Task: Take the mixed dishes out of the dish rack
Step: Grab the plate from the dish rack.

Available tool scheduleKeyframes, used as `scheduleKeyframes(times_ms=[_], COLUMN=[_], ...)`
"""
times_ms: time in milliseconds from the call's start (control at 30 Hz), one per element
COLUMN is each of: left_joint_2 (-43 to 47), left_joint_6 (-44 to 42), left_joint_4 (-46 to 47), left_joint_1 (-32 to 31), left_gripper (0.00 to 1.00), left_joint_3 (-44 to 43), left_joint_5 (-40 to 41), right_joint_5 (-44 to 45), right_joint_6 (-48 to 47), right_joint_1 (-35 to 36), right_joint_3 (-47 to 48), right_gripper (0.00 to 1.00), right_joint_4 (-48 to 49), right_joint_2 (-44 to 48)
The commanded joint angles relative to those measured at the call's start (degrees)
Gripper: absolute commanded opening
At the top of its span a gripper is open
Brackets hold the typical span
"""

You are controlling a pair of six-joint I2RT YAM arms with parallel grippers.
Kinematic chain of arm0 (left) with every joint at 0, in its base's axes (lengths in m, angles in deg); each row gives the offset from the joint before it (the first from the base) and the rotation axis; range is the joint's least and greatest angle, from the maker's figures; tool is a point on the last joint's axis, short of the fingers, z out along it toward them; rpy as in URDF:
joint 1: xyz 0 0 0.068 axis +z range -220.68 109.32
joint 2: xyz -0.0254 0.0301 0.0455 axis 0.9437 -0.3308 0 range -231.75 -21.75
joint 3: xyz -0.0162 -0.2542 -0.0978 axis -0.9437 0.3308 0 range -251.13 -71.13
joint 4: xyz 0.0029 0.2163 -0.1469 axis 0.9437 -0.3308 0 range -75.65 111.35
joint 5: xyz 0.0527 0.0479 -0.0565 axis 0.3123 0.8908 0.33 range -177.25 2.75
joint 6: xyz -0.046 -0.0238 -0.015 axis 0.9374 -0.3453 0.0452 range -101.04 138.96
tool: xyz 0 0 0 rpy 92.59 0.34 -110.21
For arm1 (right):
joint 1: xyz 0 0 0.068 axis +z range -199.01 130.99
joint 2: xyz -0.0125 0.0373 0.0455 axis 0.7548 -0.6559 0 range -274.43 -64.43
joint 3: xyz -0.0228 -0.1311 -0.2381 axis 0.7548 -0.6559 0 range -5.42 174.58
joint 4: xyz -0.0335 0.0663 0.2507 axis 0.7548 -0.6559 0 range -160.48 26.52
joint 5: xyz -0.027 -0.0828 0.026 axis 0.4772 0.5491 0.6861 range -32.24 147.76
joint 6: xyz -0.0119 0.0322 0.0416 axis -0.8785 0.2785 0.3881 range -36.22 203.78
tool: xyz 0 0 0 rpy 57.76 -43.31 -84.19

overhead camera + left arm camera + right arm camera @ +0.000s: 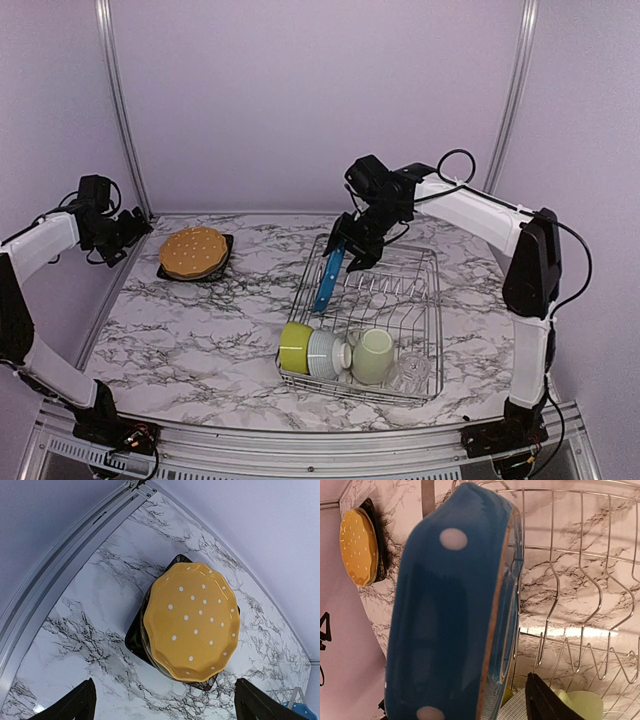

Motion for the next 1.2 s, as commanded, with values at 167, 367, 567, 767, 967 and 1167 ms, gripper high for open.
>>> scheduleKeyframes(times_ms=[167,367,567,767,967,1167], left_joint_2=[0.68,0.94,0.94,0.38,-0.12,-0.23], left_joint_6=[0.21,0.05,0.19,0.49,1.2,1.41], left_joint_4=[1.72,1.82,1.99,2.34,2.92,3.14], left_joint_1=[0.07,0.08,0.1,0.17,0.17,0.17], left_gripper=[0.99,0.99,0.99,0.99,0.99,0.99], left_joint_3=[0.78,1.21,1.07,0.79,0.79,0.79], left_joint_5=[0.26,0.45,0.33,-0.17,-0.94,-0.99], right_joint_5=[-0.61,-1.36,-1.0,0.14,1.2,2.65], right_joint_6=[2.63,3.02,3.43,3.23,2.58,1.57], right_joint_1=[0.94,0.98,0.99,0.99,1.05,1.08], right_joint_3=[2.42,2.55,3.29,5.77,8.19,11.12], right_gripper=[0.55,0.48,0.45,0.36,0.3,0.23], right_joint_4=[-0.04,0.86,0.19,-1.52,-3.5,-5.7], right_joint_2=[-3.35,-4.07,-4.23,-3.76,-3.44,-3.39])
